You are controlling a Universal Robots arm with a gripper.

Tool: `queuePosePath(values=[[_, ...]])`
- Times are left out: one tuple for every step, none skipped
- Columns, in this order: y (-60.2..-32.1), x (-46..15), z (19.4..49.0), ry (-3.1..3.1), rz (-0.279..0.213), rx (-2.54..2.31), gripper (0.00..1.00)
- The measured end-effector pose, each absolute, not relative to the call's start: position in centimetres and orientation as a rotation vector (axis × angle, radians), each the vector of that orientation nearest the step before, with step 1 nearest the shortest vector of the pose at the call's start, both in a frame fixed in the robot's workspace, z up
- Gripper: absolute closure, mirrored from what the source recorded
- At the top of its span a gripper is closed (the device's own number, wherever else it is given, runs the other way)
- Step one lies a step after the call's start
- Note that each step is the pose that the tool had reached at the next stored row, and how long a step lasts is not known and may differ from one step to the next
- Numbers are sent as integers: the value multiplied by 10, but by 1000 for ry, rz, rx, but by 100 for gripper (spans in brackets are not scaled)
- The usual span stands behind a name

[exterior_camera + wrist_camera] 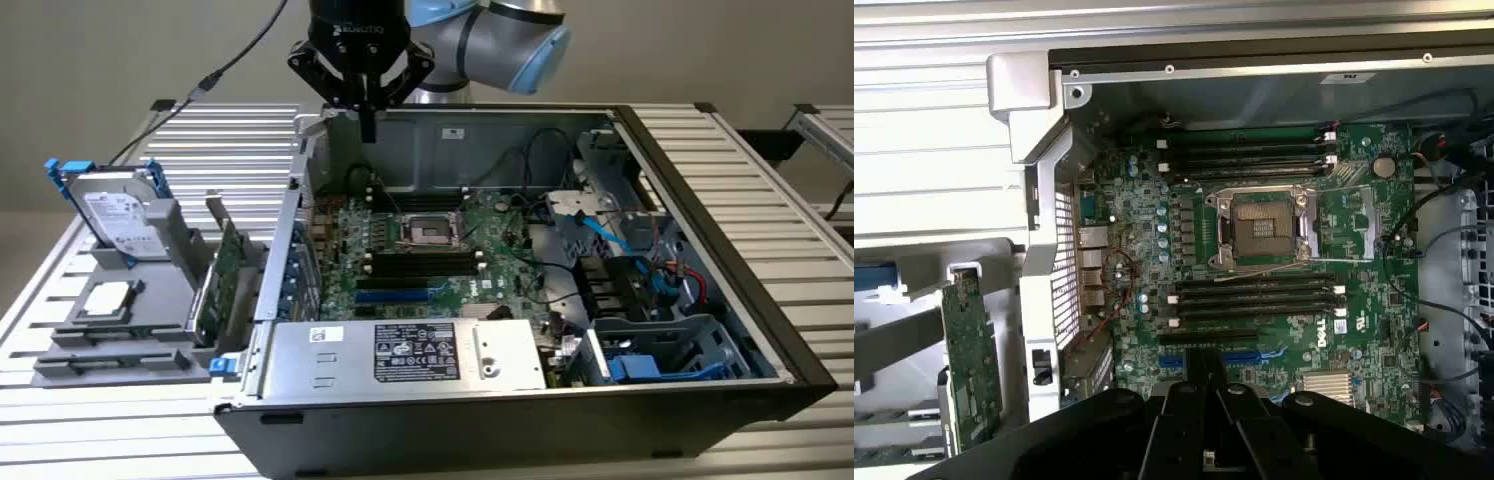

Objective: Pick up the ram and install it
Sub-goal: 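Reach for the ram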

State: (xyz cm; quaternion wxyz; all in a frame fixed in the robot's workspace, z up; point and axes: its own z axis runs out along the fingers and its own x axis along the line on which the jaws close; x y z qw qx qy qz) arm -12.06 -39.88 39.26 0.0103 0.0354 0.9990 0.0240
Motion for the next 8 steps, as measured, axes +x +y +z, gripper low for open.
queuePosePath(values=[[-399,-121,393,3118,75,110,89],[-399,-121,393,3118,75,110,89],[-399,-121,393,3118,75,110,89],[-399,-121,393,3118,75,110,89],[-399,-121,393,3118,75,110,89],[-399,-121,393,3118,75,110,89],[-399,-121,393,3118,75,110,89],[-399,-121,393,3118,75,110,89]])
